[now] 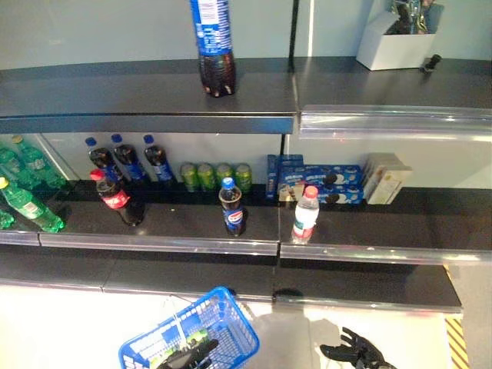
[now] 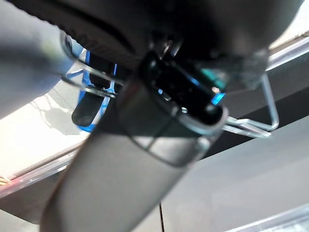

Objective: Pick up the drink and place into the basket.

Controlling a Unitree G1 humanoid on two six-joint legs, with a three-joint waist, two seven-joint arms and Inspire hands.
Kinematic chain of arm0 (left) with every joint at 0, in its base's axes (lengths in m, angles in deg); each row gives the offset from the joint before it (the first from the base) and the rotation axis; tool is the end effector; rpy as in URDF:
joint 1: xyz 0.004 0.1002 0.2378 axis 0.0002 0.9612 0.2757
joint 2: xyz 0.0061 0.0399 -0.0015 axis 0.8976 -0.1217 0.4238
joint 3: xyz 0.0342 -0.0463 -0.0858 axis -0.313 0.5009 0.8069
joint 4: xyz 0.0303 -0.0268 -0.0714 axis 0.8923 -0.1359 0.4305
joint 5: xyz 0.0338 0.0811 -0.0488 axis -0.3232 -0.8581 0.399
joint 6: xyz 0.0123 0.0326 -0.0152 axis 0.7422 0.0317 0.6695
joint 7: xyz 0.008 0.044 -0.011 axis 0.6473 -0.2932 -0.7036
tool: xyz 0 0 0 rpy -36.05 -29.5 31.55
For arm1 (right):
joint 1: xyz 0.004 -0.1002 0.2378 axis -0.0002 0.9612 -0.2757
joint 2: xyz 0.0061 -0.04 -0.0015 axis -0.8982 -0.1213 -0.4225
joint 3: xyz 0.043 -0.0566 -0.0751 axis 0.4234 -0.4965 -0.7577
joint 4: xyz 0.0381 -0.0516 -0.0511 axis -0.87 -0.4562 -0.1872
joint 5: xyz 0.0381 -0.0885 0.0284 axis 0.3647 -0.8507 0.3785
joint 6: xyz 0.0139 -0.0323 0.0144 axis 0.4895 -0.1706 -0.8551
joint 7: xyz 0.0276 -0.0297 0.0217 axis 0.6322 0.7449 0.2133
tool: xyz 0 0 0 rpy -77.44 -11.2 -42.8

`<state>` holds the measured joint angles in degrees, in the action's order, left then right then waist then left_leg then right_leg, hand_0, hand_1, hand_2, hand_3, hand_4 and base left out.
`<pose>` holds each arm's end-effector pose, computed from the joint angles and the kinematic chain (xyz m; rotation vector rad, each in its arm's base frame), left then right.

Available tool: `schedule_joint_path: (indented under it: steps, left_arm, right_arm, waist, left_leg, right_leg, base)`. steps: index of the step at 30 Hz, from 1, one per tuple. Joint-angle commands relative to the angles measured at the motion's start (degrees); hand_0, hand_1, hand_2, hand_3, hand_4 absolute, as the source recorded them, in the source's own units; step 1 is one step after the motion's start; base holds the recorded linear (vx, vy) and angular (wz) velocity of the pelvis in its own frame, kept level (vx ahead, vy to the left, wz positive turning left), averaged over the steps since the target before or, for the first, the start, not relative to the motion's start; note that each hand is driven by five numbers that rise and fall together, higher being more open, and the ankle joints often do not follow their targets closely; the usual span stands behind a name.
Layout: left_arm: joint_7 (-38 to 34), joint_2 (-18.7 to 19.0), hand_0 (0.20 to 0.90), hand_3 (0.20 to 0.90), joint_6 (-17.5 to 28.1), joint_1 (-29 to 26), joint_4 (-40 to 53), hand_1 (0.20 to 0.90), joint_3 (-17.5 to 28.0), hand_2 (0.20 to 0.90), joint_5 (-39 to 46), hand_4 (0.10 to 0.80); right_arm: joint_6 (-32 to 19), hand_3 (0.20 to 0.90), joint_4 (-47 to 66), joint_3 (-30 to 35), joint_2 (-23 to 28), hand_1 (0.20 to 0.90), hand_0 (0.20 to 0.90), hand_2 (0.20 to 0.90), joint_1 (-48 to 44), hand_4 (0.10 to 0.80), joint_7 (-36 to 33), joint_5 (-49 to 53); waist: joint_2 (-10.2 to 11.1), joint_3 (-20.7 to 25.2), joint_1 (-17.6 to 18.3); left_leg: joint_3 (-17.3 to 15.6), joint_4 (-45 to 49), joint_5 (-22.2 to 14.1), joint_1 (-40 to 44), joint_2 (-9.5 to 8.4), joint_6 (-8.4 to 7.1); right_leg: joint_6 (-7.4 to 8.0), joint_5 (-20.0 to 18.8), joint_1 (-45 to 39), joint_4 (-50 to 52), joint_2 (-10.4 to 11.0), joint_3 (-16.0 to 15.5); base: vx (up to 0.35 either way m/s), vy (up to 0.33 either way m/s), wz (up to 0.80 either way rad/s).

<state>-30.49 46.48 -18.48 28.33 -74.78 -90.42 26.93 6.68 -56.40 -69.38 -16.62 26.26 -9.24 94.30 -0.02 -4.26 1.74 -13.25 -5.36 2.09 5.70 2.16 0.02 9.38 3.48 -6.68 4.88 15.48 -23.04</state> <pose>0.0426 0.2559 -0.1123 -0.7462 1.0389 0.1866 0.0708 -0.2400 -0.1103 0.0142 1.0384 -0.1473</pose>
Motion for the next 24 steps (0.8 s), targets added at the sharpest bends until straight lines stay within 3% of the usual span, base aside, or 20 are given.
schedule_joint_path:
  steps: [1, 5, 8, 10, 13, 14, 18, 21, 24]
  left_arm:
    - [8.0, -1.8, 0.300, 0.200, 2.3, -5.3, 2.6, 0.300, 1.6, 0.300, 0.5, 0.100]
    - [7.6, -1.4, 0.300, 0.200, 1.6, -6.7, 2.8, 0.300, 0.7, 0.300, 0.5, 0.100]
    - [5.4, -0.9, 0.300, 0.200, 1.0, -8.4, 3.1, 0.300, -0.2, 0.300, 0.8, 0.100]
    - [5.2, -1.0, 0.300, 0.200, 1.3, -9.1, 2.9, 0.300, -0.5, 0.300, 0.8, 0.100]
    - [5.5, -0.2, 0.300, 0.200, 1.5, -9.0, 2.8, 0.300, -0.6, 0.300, 2.3, 0.100]
    - [5.6, 0.4, 0.300, 0.200, 1.5, -8.8, 3.3, 0.300, -0.6, 0.300, 2.6, 0.100]
    - [6.4, 0.9, 0.300, 0.200, 1.4, -8.7, 4.0, 0.300, -0.3, 0.300, 2.8, 0.100]
    - [6.1, 0.4, 0.300, 0.200, 0.8, -8.2, 5.3, 0.300, 0.9, 0.300, 3.4, 0.100]
    - [5.4, -1.2, 0.300, 0.200, 1.0, -7.6, 6.0, 0.300, 1.3, 0.300, 3.3, 0.100]
  right_arm:
    - [-2.6, 0.900, -0.6, 1.2, 1.6, 0.900, 0.900, 0.900, -2.9, 0.800, 0.4, -1.3]
    - [-2.4, 0.900, -0.7, 1.3, 1.7, 0.900, 0.900, 0.900, -2.8, 0.800, 0.2, -1.2]
    - [-2.6, 0.900, -0.1, 0.7, 1.7, 0.900, 0.900, 0.900, -2.6, 0.800, 0.6, 0.3]
    - [-2.6, 0.900, -0.1, 0.9, 1.7, 0.900, 0.900, 0.900, -2.9, 0.800, 0.2, 1.0]
    - [-3.0, 0.900, -0.6, 1.9, 2.0, 0.900, 0.900, 0.900, -3.3, 0.800, 0.5, 0.3]
    - [-2.8, 0.900, -0.3, 1.8, 2.0, 0.900, 0.900, 0.900, -3.7, 0.800, 0.7, 0.3]
    - [-1.3, 0.900, 0.1, 1.6, 2.4, 0.900, 0.900, 0.900, -3.6, 0.800, 0.0, -0.4]
    - [-0.5, 0.900, 0.0, 1.5, 3.2, 0.900, 0.900, 0.900, -3.1, 0.800, -0.6, 0.6]
    - [-0.4, 0.900, -1.3, 3.2, 4.0, 0.900, 0.900, 0.900, -3.4, 0.800, -0.8, 0.2]
  waist:
    - [0.1, -0.4, -1.1]
    - [1.0, -1.4, -1.8]
    - [1.4, -2.5, -0.3]
    - [1.4, -2.9, 0.1]
    - [1.3, -3.3, 0.7]
    - [1.6, -3.8, 0.7]
    - [2.5, -4.4, 0.8]
    - [2.8, -3.9, 0.3]
    - [2.2, -3.0, -0.5]
  left_leg:
    - [-3.2, 0.4, -3.4, 2.3, -0.98, -1.60]
    - [-2.8, 1.4, -4.0, 1.8, -2.51, 0.10]
    - [-0.6, 2.5, -4.3, 1.7, -2.60, 0.78]
    - [0.4, 2.9, -4.5, 1.8, -1.81, 0.30]
    - [2.0, 4.1, -5.2, 1.8, 0.25, -1.24]
    - [2.2, 5.5, -5.9, 1.5, 1.69, -1.95]
    - [2.0, 11.3, -5.4, -2.7, 7.05, -4.38]
    - [1.3, 8.3, -2.7, -2.0, 9.30, -5.57]
    - [0.6, 4.2, -0.3, -0.8, 9.72, -6.79]
  right_leg:
    - [-0.25, -10.3, 3.3, -4.6, -0.8, 1.4]
    - [-0.18, -11.7, 4.8, 2.5, 1.7, 3.1]
    - [-0.01, -16.2, 9.9, 9.6, 2.8, 8.8]
    - [0.53, -18.4, 10.9, 6.7, 4.6, 11.3]
    - [1.61, -20.7, 11.5, -1.3, 6.1, 14.0]
    - [1.95, -20.8, 12.2, -2.0, 6.3, 14.6]
    - [1.76, -15.1, 9.9, -3.6, 3.8, 15.2]
    - [2.16, -13.9, 7.9, -5.9, 2.9, 13.1]
    - [2.27, -14.0, 5.4, -8.7, 2.8, 10.1]
  base:
    - [0.142, 0.203, 0.24]
    - [0.085, 0.121, 0.10]
    - [0.015, -0.080, 0.12]
    - [0.001, -0.262, 0.30]
    - [0.000, -0.397, 0.28]
    - [-0.024, -0.405, 0.05]
    - [-0.034, -0.350, 0.25]
    - [-0.065, -0.176, 0.34]
    - [-0.089, -0.009, 0.07]
